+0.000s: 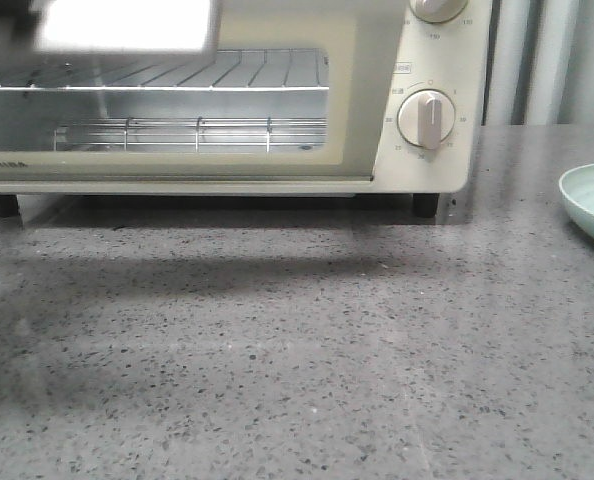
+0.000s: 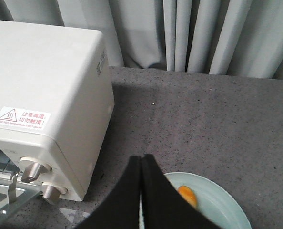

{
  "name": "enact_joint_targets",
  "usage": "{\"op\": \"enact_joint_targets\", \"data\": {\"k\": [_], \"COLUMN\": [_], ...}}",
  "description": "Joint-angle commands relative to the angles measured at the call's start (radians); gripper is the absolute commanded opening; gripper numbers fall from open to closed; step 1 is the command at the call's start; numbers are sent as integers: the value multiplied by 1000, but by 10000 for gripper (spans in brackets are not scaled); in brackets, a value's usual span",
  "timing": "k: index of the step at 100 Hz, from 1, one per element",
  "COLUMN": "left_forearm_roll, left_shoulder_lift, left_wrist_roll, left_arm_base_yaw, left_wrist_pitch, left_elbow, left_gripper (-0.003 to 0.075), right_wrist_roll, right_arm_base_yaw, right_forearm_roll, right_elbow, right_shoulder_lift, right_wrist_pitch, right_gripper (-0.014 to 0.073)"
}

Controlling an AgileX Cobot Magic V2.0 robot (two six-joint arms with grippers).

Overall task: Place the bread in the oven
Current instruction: 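Pull the door handle down and toward the robot with the left gripper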

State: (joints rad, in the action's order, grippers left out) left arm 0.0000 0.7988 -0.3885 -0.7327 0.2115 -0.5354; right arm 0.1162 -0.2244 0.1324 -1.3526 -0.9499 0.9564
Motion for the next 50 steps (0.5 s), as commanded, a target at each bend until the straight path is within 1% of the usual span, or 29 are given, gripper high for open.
{"op": "enact_joint_targets", "data": {"k": [1, 12, 23, 29, 40, 45, 50], "left_forearm_roll": [-69, -95, -14, 53, 180, 268, 349], "left_shoulder_lift": [-75, -213, -322, -352, -368, -368, -368], "left_wrist_roll": [1, 1, 4, 4, 4, 4, 4], "left_arm_base_yaw": [-41, -128, -193, -196, -168, -149, -129], "left_wrist_pitch": [64, 67, 48, 62, 139, 168, 184], "left_elbow": [56, 58, 22, -6, -81, -113, -143], "left_gripper": [-22, -22, -22, -22, -22, -22, -22], "right_wrist_roll": [-8, -8, -8, -8, -8, -8, -8], "right_arm_base_yaw": [-2, -2, -2, -2, -2, -2, -2], "right_forearm_roll": [22, 22, 27, 47, 101, 127, 148], "right_elbow": [-33, -33, -33, -33, -31, -31, -31], "right_shoulder_lift": [4, 4, 4, -6, -19, -19, -30], "right_wrist_pitch": [-59, -33, 25, 62, 119, 142, 167], "right_gripper": [-70, -70, -70, -69, -62, -41, 8]}}
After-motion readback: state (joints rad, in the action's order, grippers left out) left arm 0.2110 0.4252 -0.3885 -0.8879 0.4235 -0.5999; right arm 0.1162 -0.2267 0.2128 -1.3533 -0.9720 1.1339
